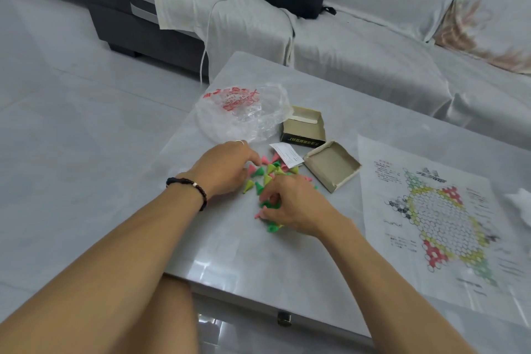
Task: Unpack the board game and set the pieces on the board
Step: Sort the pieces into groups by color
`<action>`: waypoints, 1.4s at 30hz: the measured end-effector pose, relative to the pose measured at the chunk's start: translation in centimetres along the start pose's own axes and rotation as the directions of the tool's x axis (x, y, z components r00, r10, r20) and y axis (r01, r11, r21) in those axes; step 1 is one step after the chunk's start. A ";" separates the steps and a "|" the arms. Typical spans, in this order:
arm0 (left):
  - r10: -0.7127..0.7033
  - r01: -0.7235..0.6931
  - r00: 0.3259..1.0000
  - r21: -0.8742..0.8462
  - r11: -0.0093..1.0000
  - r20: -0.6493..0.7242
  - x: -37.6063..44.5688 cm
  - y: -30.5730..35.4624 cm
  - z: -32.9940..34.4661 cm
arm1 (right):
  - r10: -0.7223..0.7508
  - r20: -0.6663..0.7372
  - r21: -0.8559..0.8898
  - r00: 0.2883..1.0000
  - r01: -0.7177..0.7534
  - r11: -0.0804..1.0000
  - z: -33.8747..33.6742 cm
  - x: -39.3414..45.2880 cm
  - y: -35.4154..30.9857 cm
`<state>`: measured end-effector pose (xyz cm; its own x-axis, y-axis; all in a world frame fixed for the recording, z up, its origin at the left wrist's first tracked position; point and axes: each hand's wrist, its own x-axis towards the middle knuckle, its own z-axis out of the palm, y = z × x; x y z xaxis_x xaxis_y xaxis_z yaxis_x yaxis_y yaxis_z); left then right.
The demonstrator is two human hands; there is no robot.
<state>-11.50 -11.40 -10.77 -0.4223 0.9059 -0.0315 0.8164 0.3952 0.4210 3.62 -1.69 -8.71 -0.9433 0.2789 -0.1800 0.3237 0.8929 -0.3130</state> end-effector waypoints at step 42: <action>-0.126 0.074 0.974 -0.263 0.962 -0.188 -2.4 -3.9 -3.5 | 0.124 -0.290 0.352 0.949 -0.014 0.936 0.7 5.1 -2.3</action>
<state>-15.05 -15.69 -9.21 -0.5888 0.8036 0.0869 0.6502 0.4070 0.6415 -1.84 -2.55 -9.54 -0.8765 0.4775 0.0611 0.3423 0.7074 -0.6184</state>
